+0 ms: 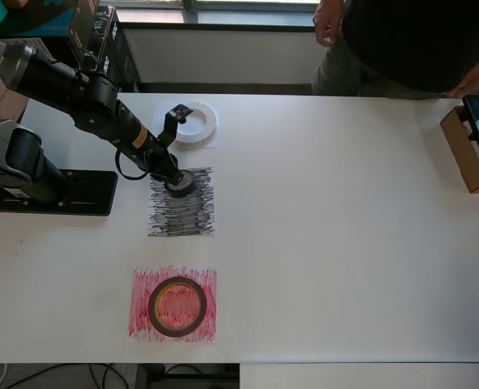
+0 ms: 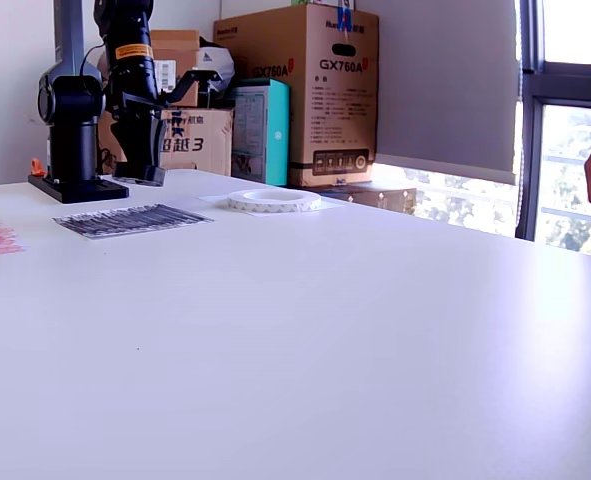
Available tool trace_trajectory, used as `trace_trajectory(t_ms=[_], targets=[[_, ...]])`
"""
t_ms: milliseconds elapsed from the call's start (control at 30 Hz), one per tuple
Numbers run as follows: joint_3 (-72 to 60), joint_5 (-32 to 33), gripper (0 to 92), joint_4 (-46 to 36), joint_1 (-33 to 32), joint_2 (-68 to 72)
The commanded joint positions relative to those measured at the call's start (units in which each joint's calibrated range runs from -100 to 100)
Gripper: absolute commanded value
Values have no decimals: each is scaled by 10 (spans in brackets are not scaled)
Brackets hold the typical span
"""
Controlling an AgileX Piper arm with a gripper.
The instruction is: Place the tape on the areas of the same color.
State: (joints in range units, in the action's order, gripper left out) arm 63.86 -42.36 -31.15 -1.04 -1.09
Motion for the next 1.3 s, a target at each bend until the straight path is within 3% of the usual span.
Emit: trace_trajectory(t_ms=[0,167,500,633,867,1100,1267], targets=[[6,0,0,12,16,16],[-12,7,59,9,35,51],[-13,7,467,5,39,51],[-9,7,579,4,35,50],[-28,27,613,-4,38,31],[-97,69,613,-143,18,-3],[-149,109,613,-179,14,-5]])
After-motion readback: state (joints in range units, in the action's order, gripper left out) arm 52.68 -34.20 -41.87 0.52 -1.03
